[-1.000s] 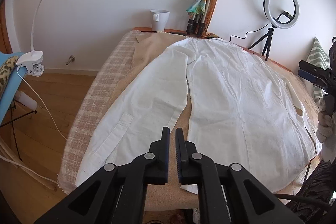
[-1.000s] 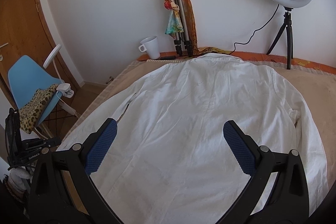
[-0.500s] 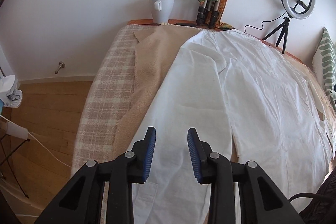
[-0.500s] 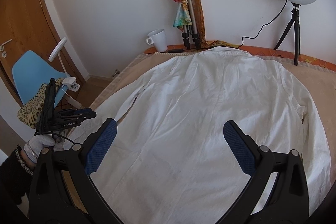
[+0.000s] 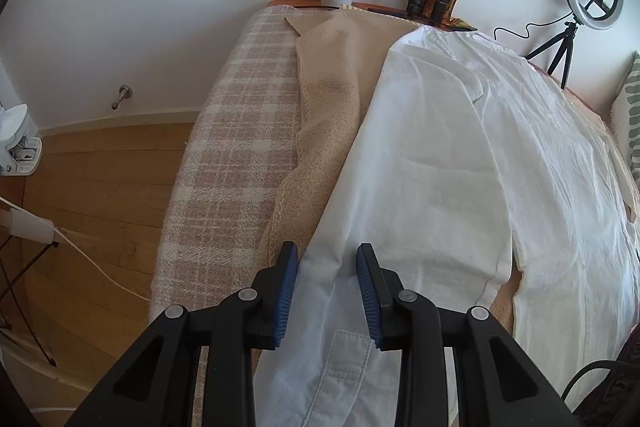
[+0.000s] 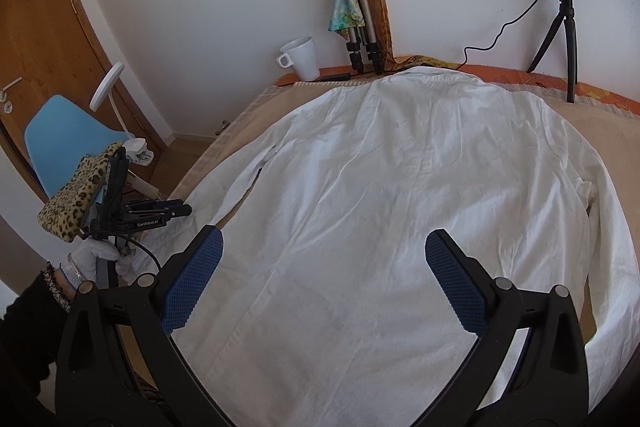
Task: Fold small clothes
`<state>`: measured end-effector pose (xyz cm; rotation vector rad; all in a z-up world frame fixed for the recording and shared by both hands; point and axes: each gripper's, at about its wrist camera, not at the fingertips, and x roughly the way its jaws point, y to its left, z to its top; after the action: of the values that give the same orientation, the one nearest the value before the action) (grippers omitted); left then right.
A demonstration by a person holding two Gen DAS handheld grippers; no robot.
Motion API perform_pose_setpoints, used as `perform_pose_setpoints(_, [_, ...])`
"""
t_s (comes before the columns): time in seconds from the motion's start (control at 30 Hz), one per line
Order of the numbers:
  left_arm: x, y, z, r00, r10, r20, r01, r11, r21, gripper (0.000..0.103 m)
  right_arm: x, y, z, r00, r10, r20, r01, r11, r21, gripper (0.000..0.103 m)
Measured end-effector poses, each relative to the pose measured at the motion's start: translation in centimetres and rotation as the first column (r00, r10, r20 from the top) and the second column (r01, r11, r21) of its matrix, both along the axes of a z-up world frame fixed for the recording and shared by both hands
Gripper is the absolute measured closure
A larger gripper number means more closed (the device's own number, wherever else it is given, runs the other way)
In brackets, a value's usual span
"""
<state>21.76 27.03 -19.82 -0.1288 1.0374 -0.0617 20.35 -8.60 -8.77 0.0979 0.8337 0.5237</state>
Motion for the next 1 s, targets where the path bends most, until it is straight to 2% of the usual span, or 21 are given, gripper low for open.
perform_pose_setpoints(0.07, [-0.1, -0.2, 0.1, 1.0, -0.008, 0.002, 0.008, 1.0, -0.006, 0.087, -0.3, 0.4, 0.1, 1.0, 0.006, 0.018, -0.006, 1.0, -0.017, 0.0])
perform_pose_setpoints(0.1, [-0.2, -0.5, 0.2, 1.0, -0.013, 0.005, 0.013, 1.0, 0.007, 0.098, -0.4, 0.6, 0.2, 1.0, 0.01, 0.025, -0.01, 1.0, -0.024, 0.0])
perform_pose_setpoints(0.13, [-0.3, -0.8, 0.4, 1.0, -0.02, 0.008, 0.02, 1.0, 0.019, 0.103, -0.5, 0.7, 0.2, 0.999, 0.014, 0.029, -0.013, 1.0, -0.028, 0.0])
perform_pose_setpoints(0.2, [-0.6, -1.3, 0.8, 0.999, -0.029, 0.024, 0.028, 0.999, 0.043, 0.103, -0.7, 0.8, 0.2, 0.999, 0.016, 0.029, -0.015, 0.999, -0.028, 0.0])
perform_pose_setpoints(0.33, [-1.6, -2.2, 2.7, 0.997, -0.036, 0.075, 0.036, 0.999, 0.0, 0.103, -0.6, 0.5, 0.3, 1.0, 0.009, 0.03, -0.008, 1.0, -0.028, 0.0])
perform_pose_setpoints(0.5, [-2.5, -4.9, 5.7, 0.986, -0.076, 0.151, 0.08, 0.997, -0.019, 0.103, -0.4, 0.2, 0.3, 1.0, -0.005, 0.02, 0.005, 1.0, -0.01, 0.0])
perform_pose_setpoints(0.6, [-2.7, -6.8, 6.5, 0.98, -0.109, 0.165, 0.114, 0.993, -0.022, 0.103, -0.6, 0.1, 0.4, 1.0, -0.009, 0.027, 0.009, 1.0, -0.013, 0.0])
perform_pose_setpoints(0.63, [-2.8, -7.3, 6.6, 0.978, -0.126, 0.164, 0.131, 0.991, -0.022, 0.103, -0.7, 0.1, 0.4, 1.0, -0.009, 0.029, 0.009, 1.0, -0.013, 0.0])
perform_pose_setpoints(0.7, [-2.9, -8.7, 6.5, 0.975, -0.153, 0.161, 0.149, 0.988, 0.036, 0.103, -0.9, 0.0, 0.5, 0.999, -0.008, 0.032, 0.009, 1.0, -0.014, 0.0])
perform_pose_setpoints(0.77, [-3.1, -9.9, 6.2, 0.972, -0.177, 0.153, 0.169, 0.984, 0.064, 0.103, -0.9, -0.1, 0.5, 0.999, -0.008, 0.033, 0.008, 1.0, -0.017, 0.0])
perform_pose_setpoints(0.9, [-3.1, -11.6, 5.2, 0.968, -0.226, 0.113, 0.222, 0.974, 0.049, 0.103, -0.5, -0.1, 0.2, 1.0, -0.007, 0.01, 0.007, 1.0, -0.007, 0.0])
perform_pose_setpoints(1.0, [-3.4, -12.9, 4.3, 0.963, -0.255, 0.083, 0.252, 0.967, 0.044, 0.098, 0.4, 0.3, -0.1, 1.0, 0.002, -0.031, -0.001, 1.0, 0.024, 0.0])
